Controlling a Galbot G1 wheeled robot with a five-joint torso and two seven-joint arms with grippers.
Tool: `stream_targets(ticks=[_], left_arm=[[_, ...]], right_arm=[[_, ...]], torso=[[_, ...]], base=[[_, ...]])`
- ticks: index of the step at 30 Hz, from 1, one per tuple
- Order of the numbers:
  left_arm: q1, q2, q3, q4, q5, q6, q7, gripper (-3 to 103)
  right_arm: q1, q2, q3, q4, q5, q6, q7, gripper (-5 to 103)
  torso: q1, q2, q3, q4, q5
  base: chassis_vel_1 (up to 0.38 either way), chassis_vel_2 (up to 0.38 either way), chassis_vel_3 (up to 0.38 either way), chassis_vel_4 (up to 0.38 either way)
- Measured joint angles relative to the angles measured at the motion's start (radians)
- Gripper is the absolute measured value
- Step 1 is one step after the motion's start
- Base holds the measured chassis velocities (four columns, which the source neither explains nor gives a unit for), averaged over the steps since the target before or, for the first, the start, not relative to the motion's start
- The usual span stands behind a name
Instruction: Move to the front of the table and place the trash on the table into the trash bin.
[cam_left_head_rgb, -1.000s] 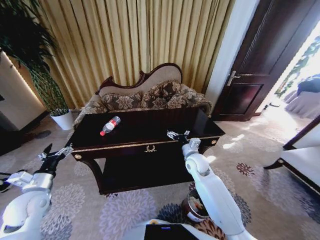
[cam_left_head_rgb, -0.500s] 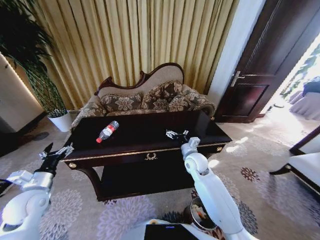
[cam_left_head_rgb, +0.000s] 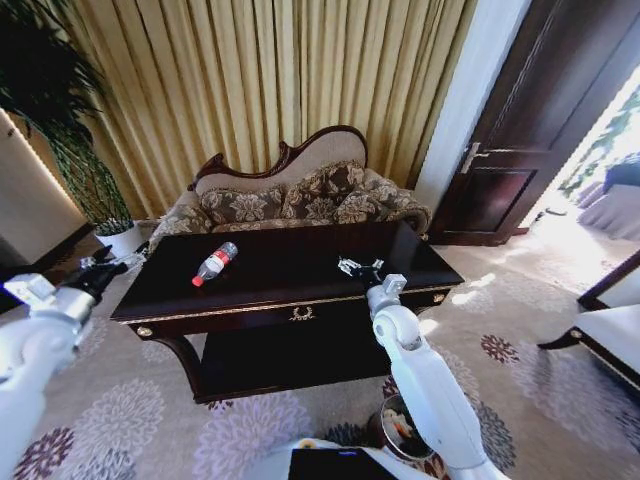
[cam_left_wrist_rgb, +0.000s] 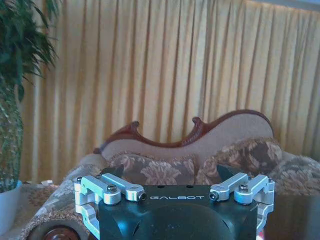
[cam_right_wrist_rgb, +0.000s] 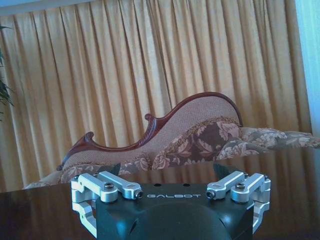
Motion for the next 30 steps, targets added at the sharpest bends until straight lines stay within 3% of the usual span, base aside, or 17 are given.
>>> stream_targets(ticks=[4, 7, 11, 12, 13, 14, 16, 17, 23, 25, 30], left_arm=[[-0.039, 0.065, 0.026, 0.095, -0.032, 0.009, 0.054, 100], [-0.13, 0.156, 0.109, 0.245, -0.109, 0.026, 0.129, 100], [-0.224, 0.181, 0.197, 0.313, -0.125, 0.029, 0.171, 100], [-0.256, 0.183, 0.231, 0.325, -0.125, 0.028, 0.165, 100], [-0.315, 0.172, 0.291, 0.328, -0.125, 0.022, 0.103, 100], [-0.315, 0.172, 0.291, 0.328, -0.125, 0.022, 0.103, 100], [-0.378, 0.14, 0.348, 0.308, -0.124, 0.028, 0.013, 100], [-0.445, 0.111, 0.403, 0.294, -0.123, 0.06, -0.045, 100], [-0.589, 0.059, 0.542, 0.311, -0.139, 0.143, -0.07, 100], [-0.657, 0.037, 0.606, 0.318, -0.187, 0.223, -0.084, 100], [-0.734, 0.016, 0.685, 0.335, -0.25, 0.286, -0.089, 100]], right_arm=[[-0.012, 0.005, 0.005, 0.002, -0.007, 0.006, 0.0, 100], [-0.023, 0.009, 0.009, 0.007, -0.014, 0.011, 0.001, 100], [-0.024, 0.011, 0.01, 0.009, -0.017, 0.011, 0.003, 100], [-0.024, 0.013, 0.01, 0.01, -0.018, 0.012, 0.003, 100], [-0.025, 0.015, 0.011, 0.011, -0.02, 0.012, 0.005, 100], [-0.025, 0.015, 0.011, 0.011, -0.02, 0.012, 0.005, 100], [-0.025, 0.015, 0.01, 0.012, -0.02, 0.012, 0.005, 100], [-0.022, 0.015, 0.009, 0.011, -0.02, 0.012, 0.006, 100], [-0.03, 0.018, 0.009, 0.009, -0.025, 0.012, 0.007, 100], [-0.043, 0.022, 0.014, 0.008, -0.035, 0.016, 0.007, 100], [-0.059, 0.025, 0.024, 0.008, -0.043, 0.025, 0.007, 100]], torso=[[0.0, 0.0, 0.0, 0.0, 0.0], [0.0, 0.0, 0.0, 0.0002, -0.0001], [0.0, 0.0, 0.0, -0.0002, 0.0001], [0.0, 0.0, 0.0, -0.0002, 0.0003], [0.0, 0.0, 0.0, -0.0002, 0.0001], [0.0, 0.0, 0.0, -0.0002, 0.0001], [0.0, 0.0, 0.0, 0.0002, -0.0003], [0.0, 0.0, 0.0, -0.0003, 0.0], [0.0, 0.0, 0.0, -0.0003, 0.0003], [0.0, 0.0, 0.0, 0.0, 0.0002], [0.0, 0.0, 0.0, 0.0, 0.0002]], base=[[0.0, 0.0, 0.0, 0.0], [0.0, 0.0, 0.0, 0.0], [0.0, 0.0, 0.0, 0.0], [0.0, 0.0, 0.0, 0.0], [0.0, 0.0, 0.0, 0.0], [0.0, 0.0, 0.0, 0.0], [0.0, 0.0, 0.0, 0.0], [0.0, 0.0, 0.0, 0.0], [0.0, 0.0, 0.0, 0.0], [0.0, 0.0, 0.0, 0.0], [0.0, 0.0, 0.0, 0.0]])
